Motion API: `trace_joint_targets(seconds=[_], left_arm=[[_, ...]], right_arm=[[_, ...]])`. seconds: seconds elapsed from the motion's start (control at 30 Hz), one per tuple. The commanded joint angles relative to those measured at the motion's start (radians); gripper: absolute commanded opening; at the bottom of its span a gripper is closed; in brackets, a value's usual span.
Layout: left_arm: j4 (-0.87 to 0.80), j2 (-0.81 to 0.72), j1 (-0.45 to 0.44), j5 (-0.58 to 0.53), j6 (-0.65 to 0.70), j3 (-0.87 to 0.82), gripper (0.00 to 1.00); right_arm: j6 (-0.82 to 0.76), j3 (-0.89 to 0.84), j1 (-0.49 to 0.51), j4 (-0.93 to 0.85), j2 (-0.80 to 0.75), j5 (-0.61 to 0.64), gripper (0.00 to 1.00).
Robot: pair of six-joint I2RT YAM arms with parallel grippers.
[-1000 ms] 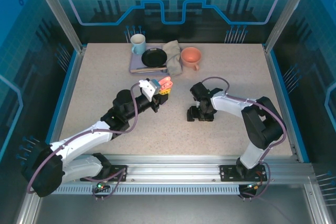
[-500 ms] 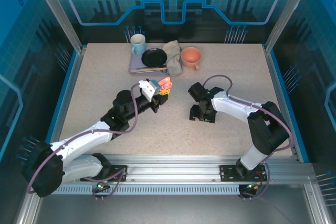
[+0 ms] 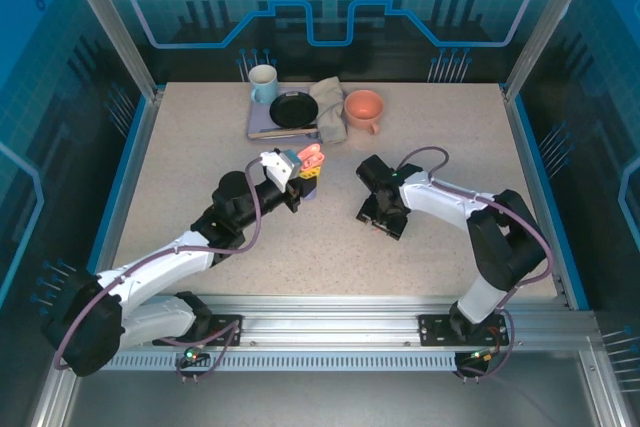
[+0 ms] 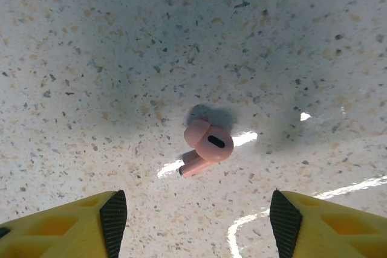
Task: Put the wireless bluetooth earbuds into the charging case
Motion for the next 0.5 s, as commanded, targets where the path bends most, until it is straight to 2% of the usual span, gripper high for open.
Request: trace_joint_targets(seconds=[0.0,0.47], left_arm=[[0.052,0.003,0.009,0.006,-0.005,-0.017,0.00],[0.058,0.004,0.014,0.004,-0.010,-0.023,0.00]], right_arm=[[0.037,0.013,0.008,0.016,0.034,-0.026,0.67],[-0.026,0.121,-0.010,0.009,0.133,-0.005,0.66]])
